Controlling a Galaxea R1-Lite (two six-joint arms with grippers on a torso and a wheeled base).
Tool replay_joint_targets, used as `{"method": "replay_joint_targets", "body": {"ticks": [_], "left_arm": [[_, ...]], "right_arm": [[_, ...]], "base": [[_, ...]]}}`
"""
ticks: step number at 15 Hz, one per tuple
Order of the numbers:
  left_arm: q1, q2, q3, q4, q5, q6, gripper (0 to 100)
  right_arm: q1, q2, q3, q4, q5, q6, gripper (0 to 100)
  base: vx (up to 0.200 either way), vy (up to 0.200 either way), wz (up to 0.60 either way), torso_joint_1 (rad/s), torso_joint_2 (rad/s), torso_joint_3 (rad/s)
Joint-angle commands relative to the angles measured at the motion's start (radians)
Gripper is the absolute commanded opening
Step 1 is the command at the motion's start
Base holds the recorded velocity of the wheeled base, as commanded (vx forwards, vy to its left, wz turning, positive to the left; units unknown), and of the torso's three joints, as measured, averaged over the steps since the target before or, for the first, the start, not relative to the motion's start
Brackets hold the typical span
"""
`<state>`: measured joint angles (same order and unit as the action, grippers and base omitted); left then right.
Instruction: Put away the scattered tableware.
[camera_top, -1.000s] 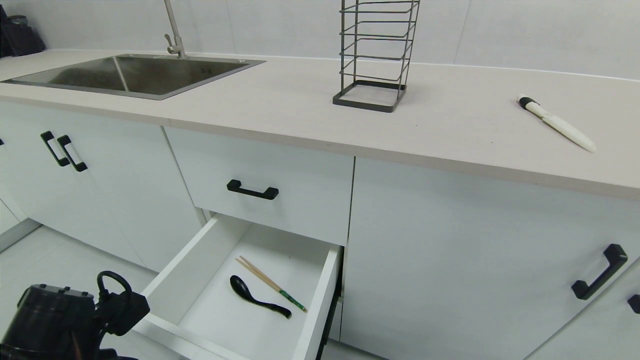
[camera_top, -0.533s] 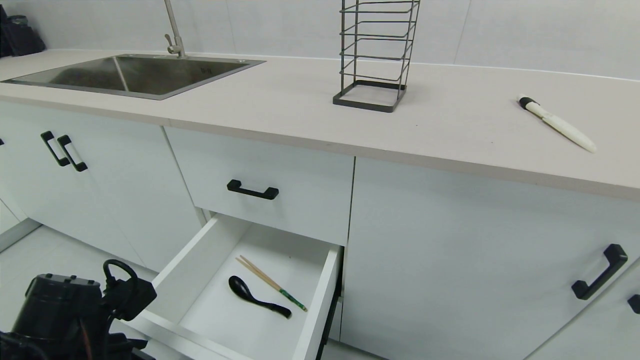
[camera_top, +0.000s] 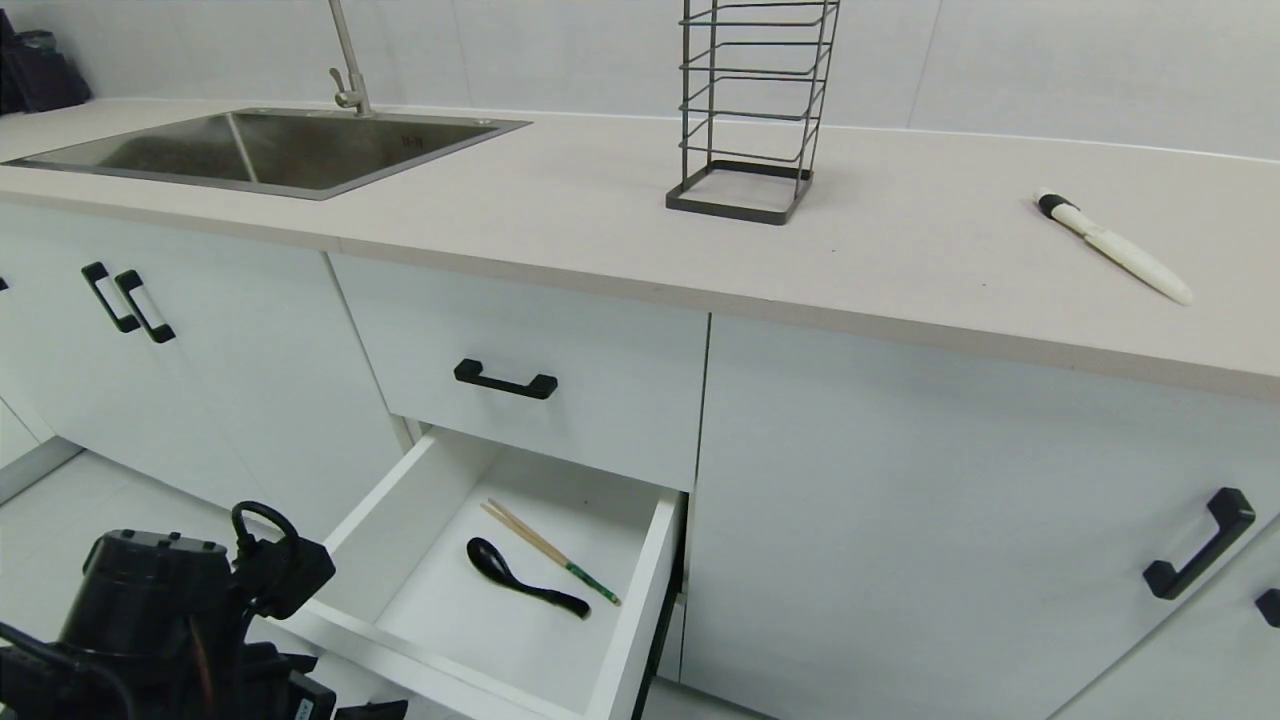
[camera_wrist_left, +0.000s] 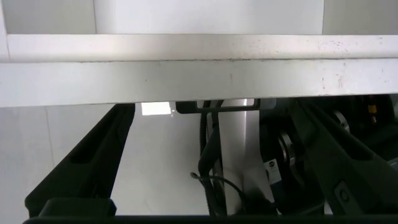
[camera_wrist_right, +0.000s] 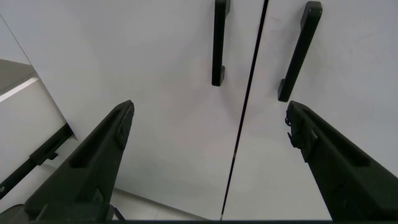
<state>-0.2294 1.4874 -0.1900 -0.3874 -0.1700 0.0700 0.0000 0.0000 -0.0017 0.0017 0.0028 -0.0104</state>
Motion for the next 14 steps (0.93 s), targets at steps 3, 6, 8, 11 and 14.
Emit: {"method": "replay_joint_targets", "body": {"ticks": [3,6,8,11,14], "left_arm": [[-0.005,0.068,-0.003,-0.08,0.0,0.001,100],[-0.007,0.123,-0.006,-0.174,0.0,0.001,100],[-0.005,0.18,-0.011,-0.292,0.0,0.001,100],[-0.01,0.269,-0.014,-0.442,-0.002,0.001,100],[-0.025,0.372,-0.029,-0.6,-0.003,-0.009,100]], "right_arm": [[0.0,0.002,0.0,0.0,0.0,0.0,100],[0.0,0.002,0.0,0.0,0.0,0.0,100],[0.0,0.002,0.0,0.0,0.0,0.0,100],[0.0,0.002,0.0,0.0,0.0,0.0,100],[0.0,0.002,0.0,0.0,0.0,0.0,100]], "base": [[0.0,0.0,0.0,0.0,0.0,0.0],[0.0,0.0,0.0,0.0,0.0,0.0],[0.0,0.0,0.0,0.0,0.0,0.0],[0.0,0.0,0.0,0.0,0.0,0.0],[0.0,0.0,0.0,0.0,0.0,0.0]]}}
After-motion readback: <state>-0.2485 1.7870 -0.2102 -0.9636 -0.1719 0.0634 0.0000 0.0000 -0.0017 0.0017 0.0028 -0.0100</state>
